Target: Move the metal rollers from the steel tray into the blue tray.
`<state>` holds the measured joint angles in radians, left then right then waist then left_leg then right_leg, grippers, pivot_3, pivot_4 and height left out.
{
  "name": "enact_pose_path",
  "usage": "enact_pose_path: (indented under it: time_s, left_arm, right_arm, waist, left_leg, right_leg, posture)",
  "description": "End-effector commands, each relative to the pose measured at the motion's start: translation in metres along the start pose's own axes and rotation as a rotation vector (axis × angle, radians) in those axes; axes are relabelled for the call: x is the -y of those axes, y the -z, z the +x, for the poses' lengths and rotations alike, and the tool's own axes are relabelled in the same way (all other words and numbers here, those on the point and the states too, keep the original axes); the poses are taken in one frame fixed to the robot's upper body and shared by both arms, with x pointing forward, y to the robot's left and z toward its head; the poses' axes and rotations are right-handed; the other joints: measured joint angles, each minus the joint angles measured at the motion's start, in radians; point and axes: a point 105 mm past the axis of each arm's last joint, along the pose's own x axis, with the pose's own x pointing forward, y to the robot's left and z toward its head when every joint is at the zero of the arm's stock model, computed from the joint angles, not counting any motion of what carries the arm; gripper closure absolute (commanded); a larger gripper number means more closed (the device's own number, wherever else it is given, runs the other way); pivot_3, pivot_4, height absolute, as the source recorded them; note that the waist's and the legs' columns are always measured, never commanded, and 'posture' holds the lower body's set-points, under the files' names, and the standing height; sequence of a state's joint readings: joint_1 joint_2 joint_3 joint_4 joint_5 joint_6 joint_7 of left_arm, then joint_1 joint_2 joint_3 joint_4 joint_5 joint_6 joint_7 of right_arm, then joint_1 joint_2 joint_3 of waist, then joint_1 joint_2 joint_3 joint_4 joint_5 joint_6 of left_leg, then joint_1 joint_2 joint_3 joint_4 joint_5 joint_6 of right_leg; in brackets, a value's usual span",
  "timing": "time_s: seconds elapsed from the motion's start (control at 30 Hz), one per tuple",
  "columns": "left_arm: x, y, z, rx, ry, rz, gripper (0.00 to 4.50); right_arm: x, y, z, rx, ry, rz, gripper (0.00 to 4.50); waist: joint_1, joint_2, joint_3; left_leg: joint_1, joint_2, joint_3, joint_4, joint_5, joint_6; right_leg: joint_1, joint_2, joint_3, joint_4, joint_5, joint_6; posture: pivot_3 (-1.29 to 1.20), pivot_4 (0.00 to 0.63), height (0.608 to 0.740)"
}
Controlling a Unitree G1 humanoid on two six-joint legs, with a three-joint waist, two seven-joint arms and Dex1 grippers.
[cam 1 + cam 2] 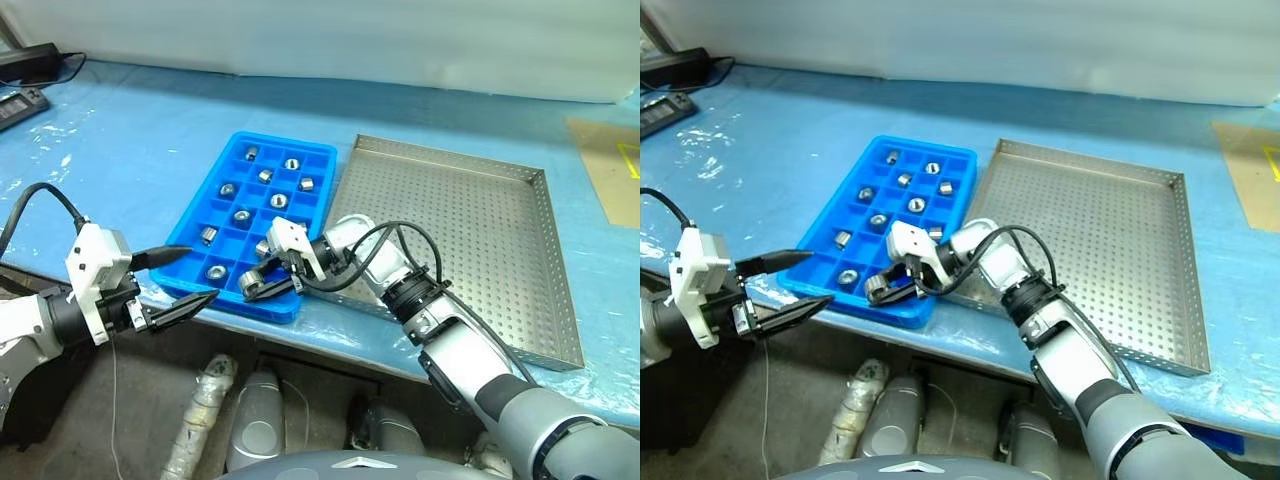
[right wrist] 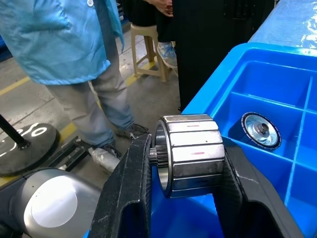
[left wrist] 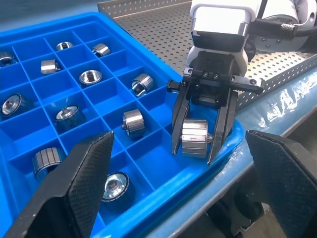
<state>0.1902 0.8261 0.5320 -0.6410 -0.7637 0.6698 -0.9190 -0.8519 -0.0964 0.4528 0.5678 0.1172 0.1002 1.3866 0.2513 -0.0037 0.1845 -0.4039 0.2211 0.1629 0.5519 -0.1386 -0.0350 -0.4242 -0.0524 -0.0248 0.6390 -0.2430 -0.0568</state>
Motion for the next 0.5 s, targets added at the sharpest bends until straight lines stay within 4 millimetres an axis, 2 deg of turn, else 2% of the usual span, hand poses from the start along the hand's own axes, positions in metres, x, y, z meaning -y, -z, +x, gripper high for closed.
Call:
enact_pose_path:
  time_s: [0.03, 0.07, 0.4, 0.5]
  left_arm:
    - [0.000, -0.007, 0.006, 0.027, 0.026, 0.028, 0.00]
    - [-0.001, -0.007, 0.007, 0.029, 0.032, 0.029, 0.00]
    - [-0.008, -0.010, 0.018, 0.039, 0.071, 0.043, 0.00]
    - [-0.009, -0.011, 0.021, 0.044, 0.086, 0.049, 0.00]
  right_arm:
    - [-0.002, 0.002, -0.009, -0.020, 0.002, -0.011, 3.28]
    - [-0.002, 0.003, -0.011, -0.020, 0.004, -0.012, 3.28]
    - [0.002, 0.004, -0.020, -0.031, 0.074, 0.003, 0.02]
    - [0.009, -0.001, -0.024, -0.011, 0.123, -0.006, 0.02]
  waist:
    - [0.005, 0.000, 0.000]
    - [0.006, 0.000, 0.000]
    - [-0.004, -0.001, -0.001]
    - [-0.014, -0.001, -0.001]
  left_leg:
    - [0.000, 0.000, 0.000, 0.000, 0.000, 0.000]
    - [0.000, 0.000, 0.000, 0.000, 0.000, 0.000]
    - [0.000, 0.000, 0.000, 0.001, 0.001, -0.001]
    - [0.000, 0.000, 0.000, 0.002, 0.001, -0.001]
  right_leg:
    - [0.000, 0.000, 0.000, 0.000, 0.000, 0.000]
    - [0.000, 0.000, 0.000, 0.000, 0.000, 0.000]
    - [0.000, 0.001, 0.000, 0.001, 0.000, 0.000]
    - [0.000, 0.001, 0.000, 0.001, 0.000, 0.000]
  posture:
    - [0.43, 0.150, 0.740]
    - [0.43, 0.150, 0.740]
    - [0.36, 0.150, 0.740]
    - [0.35, 0.150, 0.740]
